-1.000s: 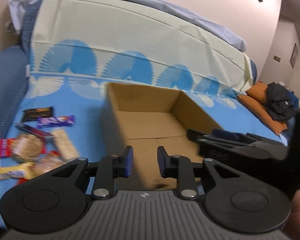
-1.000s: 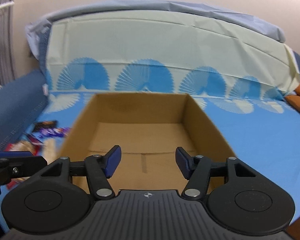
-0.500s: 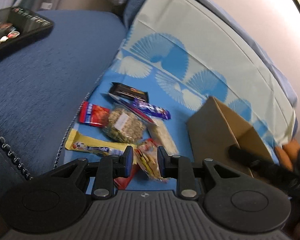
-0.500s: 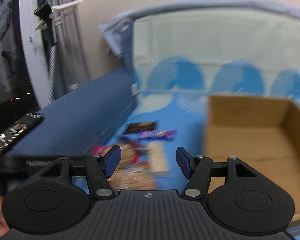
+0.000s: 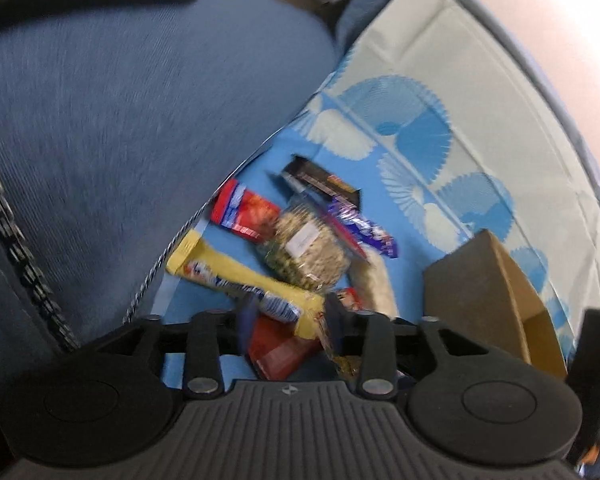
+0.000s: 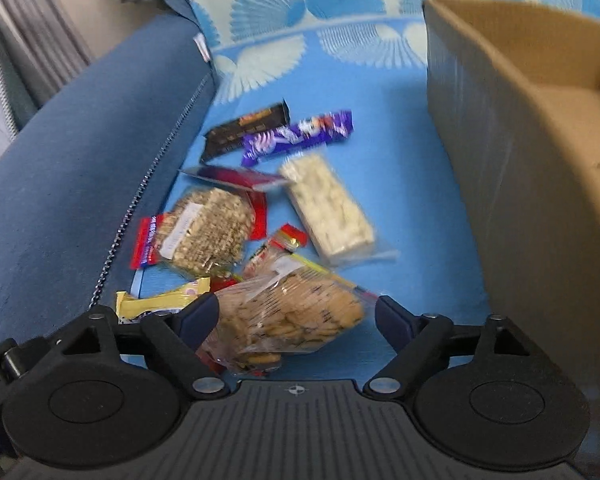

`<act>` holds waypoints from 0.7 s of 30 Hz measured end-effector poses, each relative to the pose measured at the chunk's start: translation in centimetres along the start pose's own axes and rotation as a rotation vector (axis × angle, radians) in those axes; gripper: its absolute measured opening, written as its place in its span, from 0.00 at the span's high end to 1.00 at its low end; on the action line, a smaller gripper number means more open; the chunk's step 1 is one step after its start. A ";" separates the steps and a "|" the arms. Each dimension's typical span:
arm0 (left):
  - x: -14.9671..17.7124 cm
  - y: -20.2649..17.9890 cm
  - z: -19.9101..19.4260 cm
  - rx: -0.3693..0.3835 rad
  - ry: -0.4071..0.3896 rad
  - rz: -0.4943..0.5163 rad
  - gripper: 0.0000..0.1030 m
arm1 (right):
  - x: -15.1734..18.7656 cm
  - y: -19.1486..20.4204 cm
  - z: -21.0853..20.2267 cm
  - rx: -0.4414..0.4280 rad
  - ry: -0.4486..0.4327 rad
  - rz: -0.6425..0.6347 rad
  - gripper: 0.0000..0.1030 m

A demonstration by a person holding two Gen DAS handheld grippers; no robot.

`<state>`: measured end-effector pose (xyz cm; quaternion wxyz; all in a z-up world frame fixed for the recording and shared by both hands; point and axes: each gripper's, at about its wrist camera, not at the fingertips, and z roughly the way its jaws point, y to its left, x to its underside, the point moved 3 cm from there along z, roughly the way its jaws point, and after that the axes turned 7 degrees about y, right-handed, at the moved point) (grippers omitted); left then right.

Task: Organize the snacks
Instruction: 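Grasp the yellow bar with the left tool while the right tool grasps the cookie bag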

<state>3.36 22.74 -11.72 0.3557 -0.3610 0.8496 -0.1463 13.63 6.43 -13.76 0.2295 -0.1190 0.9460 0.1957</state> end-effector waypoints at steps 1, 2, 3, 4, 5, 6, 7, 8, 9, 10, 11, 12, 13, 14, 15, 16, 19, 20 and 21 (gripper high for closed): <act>0.1 0.1 0.5 -0.011 0.007 -0.031 0.39 | 0.1 -0.1 0.4 0.007 0.013 0.008 0.14; 0.1 0.3 0.8 -0.019 0.010 -0.051 0.36 | 0.2 -0.2 0.5 0.008 0.024 0.018 0.14; 0.1 0.3 1.2 -0.034 0.010 -0.064 0.31 | 0.2 -0.3 0.7 0.004 0.034 0.027 0.14; 0.0 0.3 1.7 -0.052 0.008 -0.077 0.27 | 0.3 -0.4 0.8 -0.004 0.045 0.037 0.14; 0.0 0.3 2.1 -0.066 0.003 -0.090 0.25 | 0.3 -0.5 0.8 -0.009 0.055 0.041 0.13; -0.1 0.3 2.5 -0.080 -0.002 -0.103 0.22 | 0.4 -0.7 0.7 -0.006 0.060 0.040 0.13; -0.3 0.4 3.0 -0.096 -0.006 -0.117 0.21 | 0.1 -0.7 0.8 0.000 0.065 0.039 0.13; -0.4 0.4 3.4 -0.110 -0.004 -0.133 0.20 | 0.1 -0.8 0.8 0.004 0.068 0.035 0.13; -0.5 0.5 4.0 -0.117 0.002 -0.151 0.19 | -0.1 -0.8 0.8 0.006 0.072 0.031 0.13; -0.7 0.6 4.6 -0.117 0.010 -0.170 0.19 | 0.0 -1.0 0.8 0.007 0.076 0.027 0.14; -0.8 0.7 5.0 -0.118 0.007 -0.180 0.18 | 0.0 -1.1 0.8 0.010 0.081 0.022 0.15; -0.9 0.7 5.3 -0.123 -0.008 -0.178 0.18 | 0.0 -1.1 0.9 0.011 0.086 0.012 0.17; -1.1 0.7 5.5 -0.129 -0.019 -0.170 0.18 | 0.1 -1.1 0.9 0.007 0.087 0.003 0.19; -1.2 0.6 5.6 -0.135 -0.025 -0.162 0.18 | 0.1 -1.1 0.9 0.001 0.087 -0.003 0.21; -1.2 0.7 5.7 -0.140 -0.031 -0.155 0.19 | 0.2 -1.1 0.8 -0.009 0.085 -0.012 0.25; -1.2 0.7 5.8 -0.144 -0.035 -0.149 0.21 | 0.2 -1.0 0.7 -0.015 0.084 -0.020 0.29; -1.1 0.5 5.8 -0.154 -0.038 -0.110 0.46 | 0.3 -0.9 0.5 -0.035 0.078 -0.050 0.41; -1.1 0.5 5.8 -0.134 -0.031 -0.106 0.52 | 0.3 -0.9 0.5 -0.042 0.076 -0.060 0.41; -1.0 0.5 5.7 -0.117 -0.026 -0.105 0.63 | 0.4 -0.8 0.4 -0.044 0.073 -0.072 0.43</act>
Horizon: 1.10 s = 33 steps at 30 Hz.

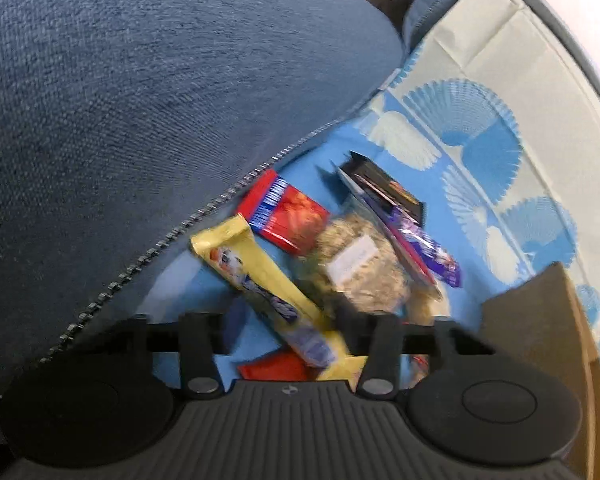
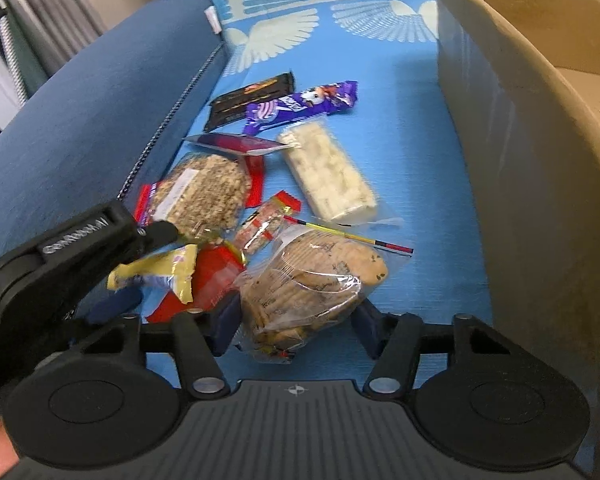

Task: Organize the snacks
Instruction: 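Grasp the yellow bar with the left tool while the right tool grasps the cookie bag, then lift the yellow bar with the left tool while the right tool carries the cookie bag to the box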

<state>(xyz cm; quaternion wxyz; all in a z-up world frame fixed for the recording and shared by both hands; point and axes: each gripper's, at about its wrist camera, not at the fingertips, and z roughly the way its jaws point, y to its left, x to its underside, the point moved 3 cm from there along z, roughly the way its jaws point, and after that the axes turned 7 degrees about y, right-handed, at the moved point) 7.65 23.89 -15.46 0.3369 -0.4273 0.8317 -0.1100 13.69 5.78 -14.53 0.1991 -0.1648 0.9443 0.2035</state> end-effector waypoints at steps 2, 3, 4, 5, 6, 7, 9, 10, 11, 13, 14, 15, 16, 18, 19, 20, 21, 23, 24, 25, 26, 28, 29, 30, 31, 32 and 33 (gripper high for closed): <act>0.0 -0.2 -0.3 0.013 0.004 0.019 0.75 | 0.2 0.1 -0.1 -0.008 -0.004 -0.022 0.45; 0.0 -0.3 -0.6 0.019 0.004 0.030 0.75 | 0.3 0.0 -0.3 -0.012 -0.007 -0.029 0.47; -0.1 -0.4 -0.8 0.036 0.003 0.035 0.75 | 0.3 0.0 -0.4 -0.013 -0.012 -0.039 0.48; -0.1 -0.5 -1.1 0.051 0.002 0.042 0.75 | 0.4 0.1 -0.6 -0.012 -0.018 -0.052 0.49; -0.2 -0.6 -1.4 0.062 0.001 0.052 0.75 | 0.4 0.1 -0.9 -0.011 -0.024 -0.062 0.49; -0.3 -0.8 -1.9 0.074 0.002 0.066 0.75 | 0.5 0.2 -1.2 -0.013 -0.029 -0.069 0.49; -0.5 -1.1 -2.7 0.108 0.017 0.097 0.75 | 0.8 0.4 -2.1 -0.023 -0.037 -0.085 0.49; -0.6 -1.4 -3.3 0.131 0.032 0.128 0.75 | 1.1 0.6 -2.6 -0.028 -0.041 -0.099 0.49; -0.4 -1.6 -3.8 0.150 0.040 0.164 0.75 | 1.3 0.7 -3.2 -0.032 -0.042 -0.113 0.49; 0.0 -2.2 -5.2 0.183 0.051 0.254 0.75 | 1.7 1.3 -4.5 -0.045 -0.044 -0.146 0.49; 0.5 -2.4 -5.8 0.195 0.063 0.305 0.75 | 1.9 1.5 -5.2 -0.051 -0.044 -0.166 0.49; 1.0 -2.5 -6.3 0.205 0.085 0.359 0.75 | 2.2 1.7 -6.0 -0.052 -0.053 -0.186 0.49; 1.5 -2.8 -6.4 0.212 0.111 0.405 0.75 | 2.7 1.8 -6.7 -0.049 -0.056 -0.196 0.49; 2.9 -3.0 -6.4 0.209 0.183 0.496 0.75 | 3.8 1.8 -7.3 -0.053 -0.046 -0.202 0.49; 3.4 -3.0 -6.3 0.202 0.208 0.522 0.75 | 4.6 1.8 -7.4 -0.058 -0.032 -0.205 0.49; 3.8 -3.1 -6.3 0.191 0.230 0.542 0.75 | 5.4 1.8 -7.3 -0.059 -0.022 -0.213 0.49; 4.0 -3.1 -6.1 0.179 0.251 0.551 0.75 | 6.2 1.8 -7.0 -0.053 -0.013 -0.224 0.49; 4.3 -2.6 -5.5 0.146 0.300 0.542 0.75 | 7.4 1.4 -6.3 -0.032 0.012 -0.222 0.49; 4.4 -2.4 -5.3 0.128 0.311 0.530 0.75 | 7.7 1.3 -6.1 -0.037 0.020 -0.215 0.48; 4.3 -2.1 -5.1 0.112 0.321 0.511 0.75 | 7.8 1.0 -5.8 -0.046 0.032 -0.208 0.48; 4.3 -1.8 -5.1 0.102 0.329 0.499 0.75 | 7.9 0.8 -5.6 -0.052 0.042 -0.201 0.48; 4.3 -1.4 -4.9 0.079 0.343 0.482 0.75 | 8.0 0.3 -5.3 -0.048 0.044 -0.180 0.46; 4.4 -1.4 -4.8 0.062 0.345 0.481 0.75 | 8.1 0.1 -5.2 -0.040 0.040 -0.177 0.45; 4.6 -1.3 -4.8 0.047 0.343 0.486 0.75 | 8.1 -0.1 -5.1 -0.032 0.034 -0.180 0.43; 4.7 -1.2 -4.7 0.029 0.341 0.495 0.75 | 8.4 -0.2 -5.2 -0.032 0.029 -0.185 0.37; 4.8 -1.4 -4.6 0.011 0.340 0.506 0.75 | 8.3 -0.4 -5.1 -0.029 0.021 -0.188 0.34; 4.9 -1.4 -4.6 -0.002 0.342 0.514 0.74 | 8.2 -0.5 -5.0 -0.028 0.014 -0.190 0.30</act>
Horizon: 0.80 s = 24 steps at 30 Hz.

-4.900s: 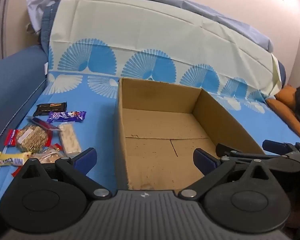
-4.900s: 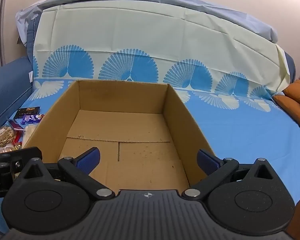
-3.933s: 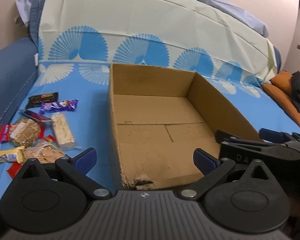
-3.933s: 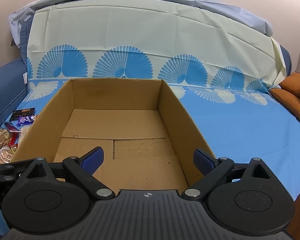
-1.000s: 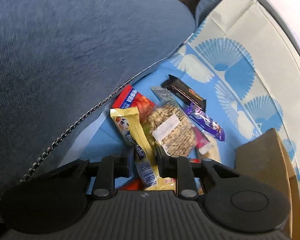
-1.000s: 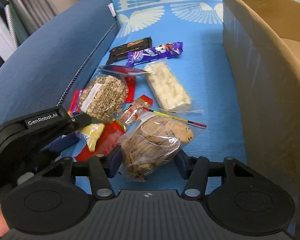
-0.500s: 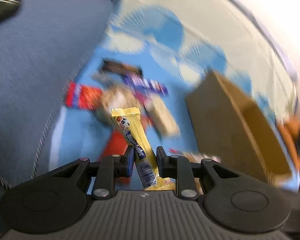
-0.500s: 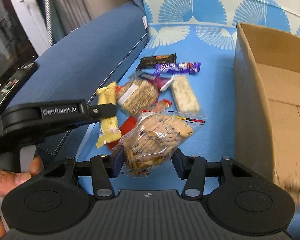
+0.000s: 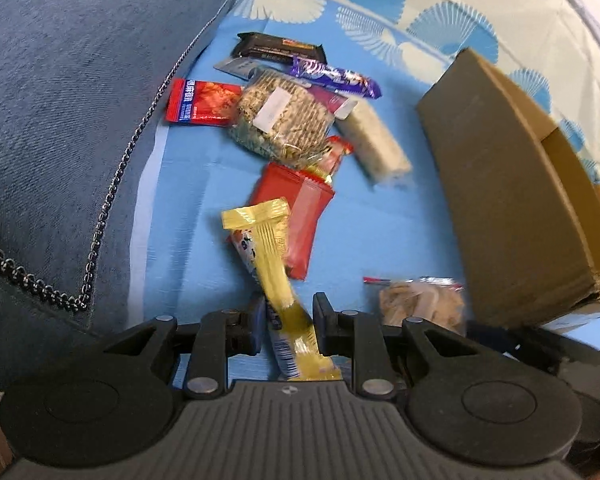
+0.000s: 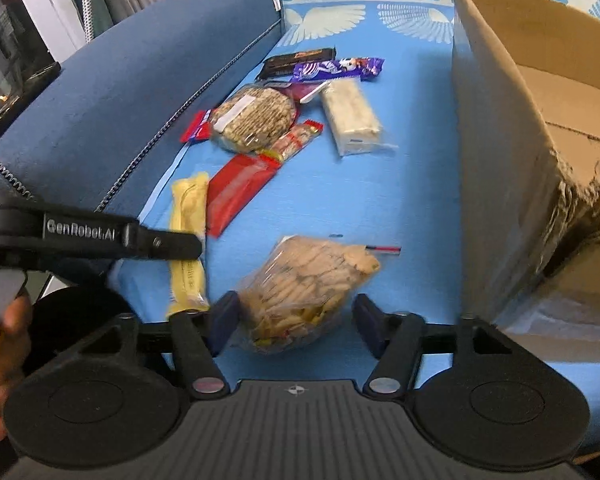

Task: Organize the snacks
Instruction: 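Lift the yellow bar with the left tool while the right tool carries the cookie bag to the box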

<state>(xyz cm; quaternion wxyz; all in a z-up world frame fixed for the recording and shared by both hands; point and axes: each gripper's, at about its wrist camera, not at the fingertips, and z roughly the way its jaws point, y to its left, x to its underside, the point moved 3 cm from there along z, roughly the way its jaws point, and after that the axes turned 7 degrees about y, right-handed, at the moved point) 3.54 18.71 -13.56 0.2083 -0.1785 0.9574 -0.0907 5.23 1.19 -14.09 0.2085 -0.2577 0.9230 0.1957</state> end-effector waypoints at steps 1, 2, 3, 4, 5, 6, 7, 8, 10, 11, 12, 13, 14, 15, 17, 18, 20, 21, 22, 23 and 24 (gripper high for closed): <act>0.1 0.0 0.1 -0.009 0.004 0.006 0.74 | -0.2 -0.2 0.2 -0.001 -0.002 0.003 0.27; 0.1 0.0 0.2 -0.015 0.006 0.012 0.74 | -0.3 -0.4 0.5 -0.004 0.000 0.009 0.26; 0.1 -0.1 0.3 -0.019 0.006 0.016 0.74 | -0.5 -0.5 0.8 -0.007 0.002 0.013 0.24; 0.1 -0.2 0.4 -0.023 0.006 0.018 0.74 | -0.5 -0.5 1.1 -0.011 0.003 0.017 0.23; 0.0 -0.2 0.4 -0.025 0.008 0.019 0.74 | -0.5 -0.5 1.2 -0.012 0.003 0.016 0.22; 0.0 -0.2 0.6 -0.026 0.011 0.020 0.74 | -0.5 -0.4 1.3 -0.013 0.001 0.013 0.22; 0.0 -0.3 0.7 -0.027 0.014 0.020 0.74 | -0.6 -0.3 1.4 -0.012 -0.002 0.006 0.22; 0.0 -0.2 0.7 -0.028 0.017 0.020 0.74 | -0.6 -0.1 1.5 -0.009 -0.003 -0.001 0.22; -0.1 -0.4 0.9 -0.032 0.017 0.024 0.74 | -0.7 0.2 1.8 -0.002 -0.006 -0.018 0.21; -0.1 -0.4 0.9 -0.035 0.017 0.027 0.74 | -0.7 0.3 1.9 0.000 -0.006 -0.024 0.21; -0.1 -0.5 0.9 -0.039 0.017 0.032 0.74 | -0.7 0.4 2.0 0.005 -0.007 -0.031 0.21; -0.1 -0.6 1.0 -0.042 0.016 0.035 0.74 | -0.7 0.5 2.1 0.010 -0.007 -0.040 0.22; -0.1 -0.6 1.0 -0.044 0.016 0.039 0.74 | -0.7 0.7 2.2 0.015 -0.007 -0.049 0.22; 0.0 -0.7 1.1 -0.047 0.015 0.042 0.74 | -0.6 0.8 2.3 0.025 -0.007 -0.063 0.25; 0.0 -0.7 1.1 -0.048 0.015 0.045 0.74 | -0.5 1.0 2.3 0.028 -0.010 -0.087 0.30; 0.0 -0.7 1.1 -0.047 0.015 0.047 0.75 | -0.4 1.1 2.2 0.024 -0.012 -0.097 0.33; 0.0 -0.8 1.0 -0.044 0.008 0.051 0.76 | -0.4 1.3 2.0 0.025 -0.018 -0.116 0.38; 0.0 -0.8 0.9 -0.044 0.003 0.051 0.76 | -0.3 1.4 2.0 0.032 -0.023 -0.128 0.39; 0.0 -0.9 0.8 -0.043 -0.004 0.052 0.76 | -0.3 1.5 1.9 0.038 -0.028 -0.139 0.41; 0.0 -0.9 0.6 -0.038 -0.015 0.054 0.76 | -0.3 1.6 1.7 0.043 -0.035 -0.147 0.41; 0.0 -1.0 0.5 -0.033 -0.027 0.055 0.76 | -0.3 1.7 1.5 0.049 -0.049 -0.154 0.42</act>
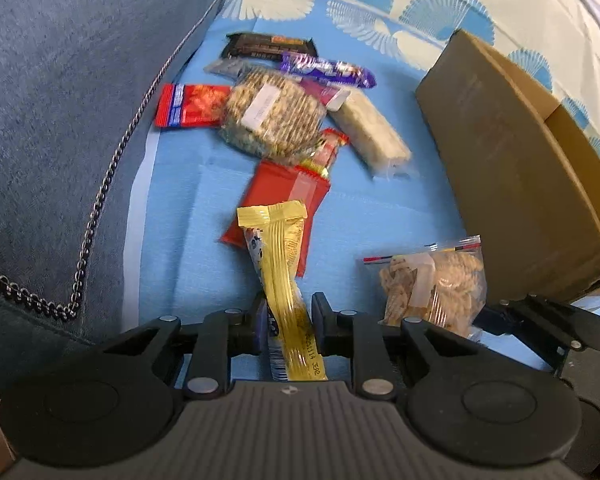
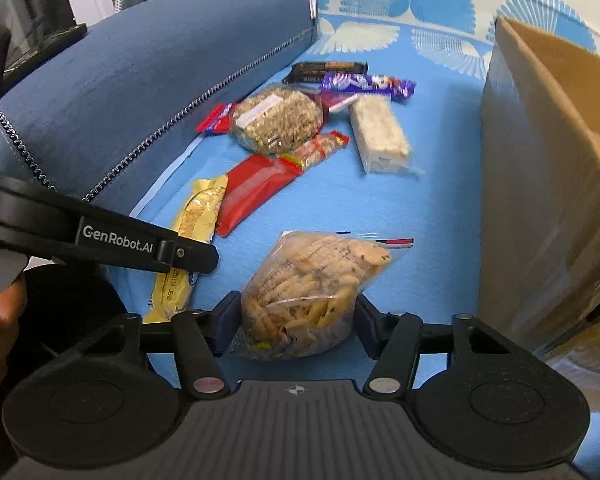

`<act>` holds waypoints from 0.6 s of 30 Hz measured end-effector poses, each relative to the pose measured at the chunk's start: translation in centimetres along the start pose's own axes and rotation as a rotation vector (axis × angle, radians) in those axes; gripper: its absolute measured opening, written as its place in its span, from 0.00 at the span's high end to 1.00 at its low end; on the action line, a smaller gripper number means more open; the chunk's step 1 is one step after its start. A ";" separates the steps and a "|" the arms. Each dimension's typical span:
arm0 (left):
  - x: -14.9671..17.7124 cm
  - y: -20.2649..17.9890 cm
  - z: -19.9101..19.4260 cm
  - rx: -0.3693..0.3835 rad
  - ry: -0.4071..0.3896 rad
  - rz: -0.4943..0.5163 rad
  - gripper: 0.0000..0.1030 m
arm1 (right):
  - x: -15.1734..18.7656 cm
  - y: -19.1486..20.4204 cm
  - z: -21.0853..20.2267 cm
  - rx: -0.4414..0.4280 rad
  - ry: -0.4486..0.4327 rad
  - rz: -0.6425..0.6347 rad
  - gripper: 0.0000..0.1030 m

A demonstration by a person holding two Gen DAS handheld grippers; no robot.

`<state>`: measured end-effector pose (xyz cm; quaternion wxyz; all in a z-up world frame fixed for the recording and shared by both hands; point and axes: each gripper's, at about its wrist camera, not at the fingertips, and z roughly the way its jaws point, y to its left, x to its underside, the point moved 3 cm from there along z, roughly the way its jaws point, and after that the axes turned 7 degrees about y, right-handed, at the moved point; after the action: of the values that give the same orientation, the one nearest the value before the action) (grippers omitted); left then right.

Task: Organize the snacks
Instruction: 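Lift the yellow bar with the left tool while the right tool carries the cookie bag to the box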

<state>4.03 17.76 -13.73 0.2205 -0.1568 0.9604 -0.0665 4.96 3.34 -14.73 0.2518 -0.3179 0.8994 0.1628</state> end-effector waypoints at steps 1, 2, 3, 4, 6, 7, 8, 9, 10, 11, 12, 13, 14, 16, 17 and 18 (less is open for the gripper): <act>0.0 0.0 -0.2 0.005 -0.015 0.002 0.76 | -0.1 0.0 -0.3 0.003 -0.013 -0.004 0.43; 0.0 -0.1 -0.5 0.013 -0.035 0.006 0.76 | -0.2 0.1 -0.7 0.005 -0.031 -0.008 0.43; 0.1 -0.2 -1.0 0.023 -0.062 0.011 0.76 | -0.3 0.1 -1.0 0.008 -0.045 -0.011 0.43; 0.1 -0.3 -1.4 0.030 -0.084 0.017 0.76 | -0.4 0.1 -1.4 0.012 -0.062 -0.014 0.43; 0.3 -0.5 -2.2 0.040 -0.132 0.030 0.76 | -0.6 0.2 -2.2 0.022 -0.094 -0.017 0.43; 0.4 -0.6 -2.6 0.050 -0.158 0.037 0.76 | -0.7 0.3 -2.7 0.025 -0.115 -0.018 0.43; 0.4 -0.6 -2.9 0.057 -0.179 0.040 0.76 | -0.8 0.3 -3.2 0.027 -0.136 -0.019 0.43; 0.4 -0.7 -3.2 0.064 -0.198 0.043 0.76 | -0.9 0.3 -3.7 0.029 -0.154 -0.020 0.43; 0.5 -0.7 -3.6 0.071 -0.217 0.045 0.76 | -0.9 0.4 -4.1 0.031 -0.167 -0.021 0.43; 0.5 -0.7 -3.9 0.079 -0.235 0.045 0.76 | -0.9 0.4 -4.4 0.033 -0.181 -0.021 0.43; 0.5 -0.7 -4.1 0.084 -0.248 0.044 0.76 | -0.9 0.5 -4.8 0.035 -0.196 -0.020 0.43; 0.5 -0.6 -4.2 0.090 -0.261 0.040 0.76 | -1.0 0.5 -5.1 0.037 -0.212 -0.019 0.43; 0.5 -0.5 -4.4 0.098 -0.271 0.034 0.76 | -1.1 0.5 -5.5 0.037 -0.227 -0.018 0.43; 0.4 -0.2 -4.7 0.112 -0.288 0.019 0.76 | -1.4 0.5 -6.1 0.039 -0.262 -0.014 0.43; 0.4 0.0 -4.8 0.119 -0.297 0.008 0.76 | -1.7 0.4 -6.3 0.039 -0.276 -0.008 0.43; 0.4 0.2 -5.0 0.127 -0.304 0.000 0.76 | -1.8 0.4 -6.5 0.036 -0.293 -0.004 0.43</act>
<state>1.43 18.11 -9.45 0.3729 -0.1510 0.9097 -0.1027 3.64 1.59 -8.29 0.3864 -0.2880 0.8553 0.1905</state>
